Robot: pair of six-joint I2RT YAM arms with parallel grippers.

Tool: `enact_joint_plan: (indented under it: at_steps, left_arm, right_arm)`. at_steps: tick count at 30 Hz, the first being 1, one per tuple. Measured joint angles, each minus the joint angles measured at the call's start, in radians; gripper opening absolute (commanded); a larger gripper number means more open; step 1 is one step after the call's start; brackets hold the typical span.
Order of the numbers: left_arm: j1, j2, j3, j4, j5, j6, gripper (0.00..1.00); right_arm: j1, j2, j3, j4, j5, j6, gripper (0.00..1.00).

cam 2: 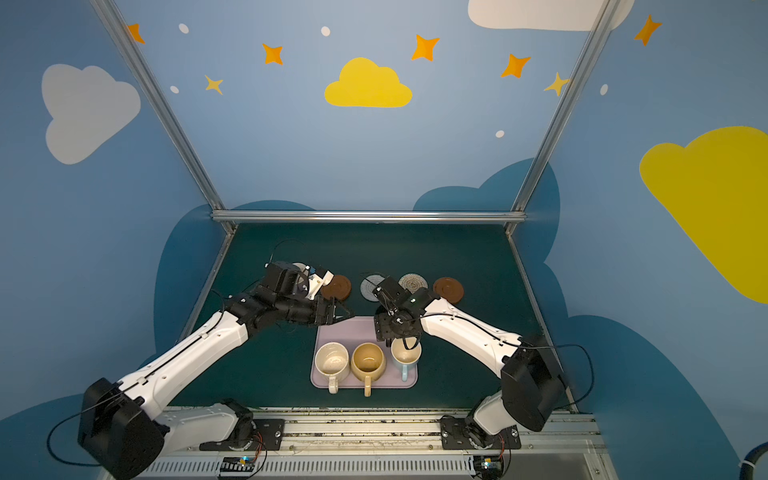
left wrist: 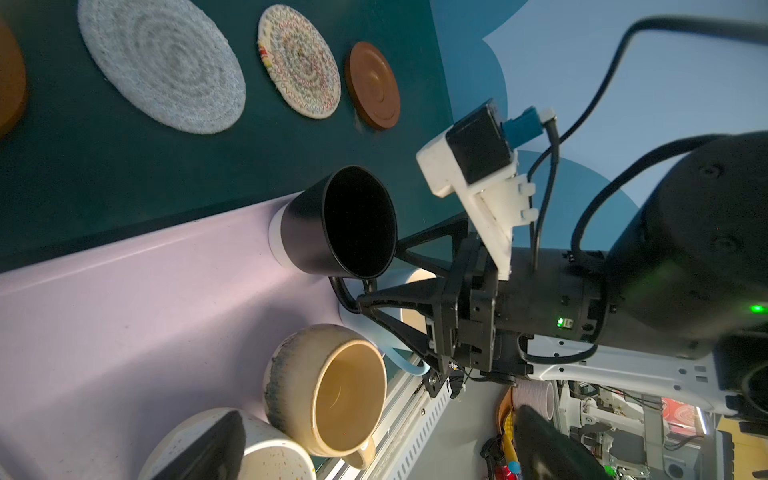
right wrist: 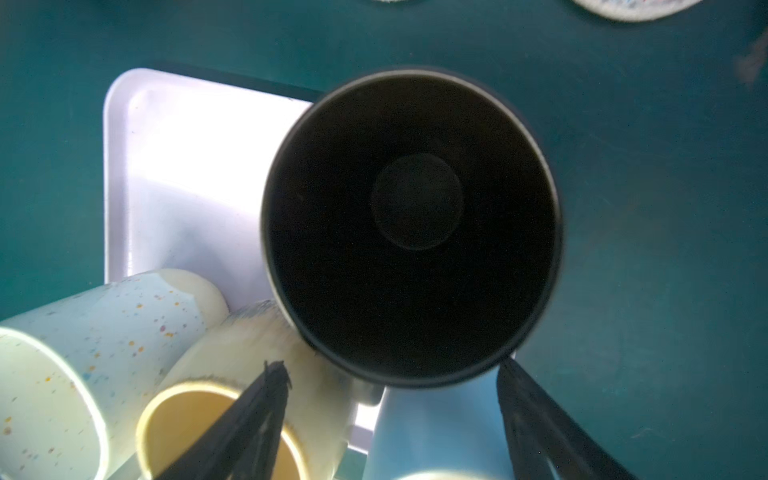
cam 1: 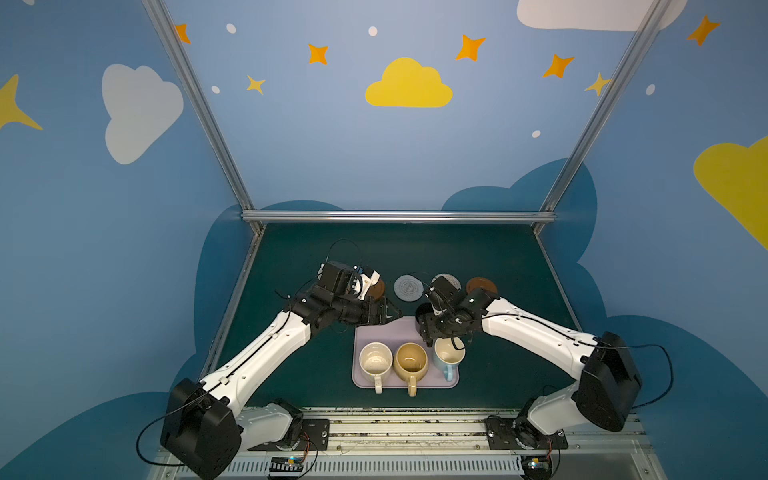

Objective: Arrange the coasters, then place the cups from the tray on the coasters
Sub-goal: 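Lower the open right gripper over the black mug on the tray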

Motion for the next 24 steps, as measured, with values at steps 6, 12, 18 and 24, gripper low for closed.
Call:
enact_joint_plan:
  at_steps: [6, 12, 18, 24]
  left_arm:
    - [0.000, 0.013, -0.008, 0.008, 0.002, -0.002, 1.00]
    - [0.000, 0.029, -0.008, 0.022, 0.005, -0.005, 1.00]
    - [0.000, 0.032, -0.028, 0.042, 0.005, -0.004, 1.00]
    - [0.000, 0.065, -0.046, 0.063, 0.005, -0.013, 1.00]
  right_arm:
    - [0.000, 0.005, -0.016, 0.033, 0.016, -0.003, 0.63]
    - [0.002, 0.021, -0.027, 0.046, 0.040, -0.003, 0.58]
    - [0.002, 0.028, -0.040, 0.071, 0.047, -0.005, 0.53]
    - [0.002, 0.060, -0.040, 0.091, 0.058, -0.020, 0.45]
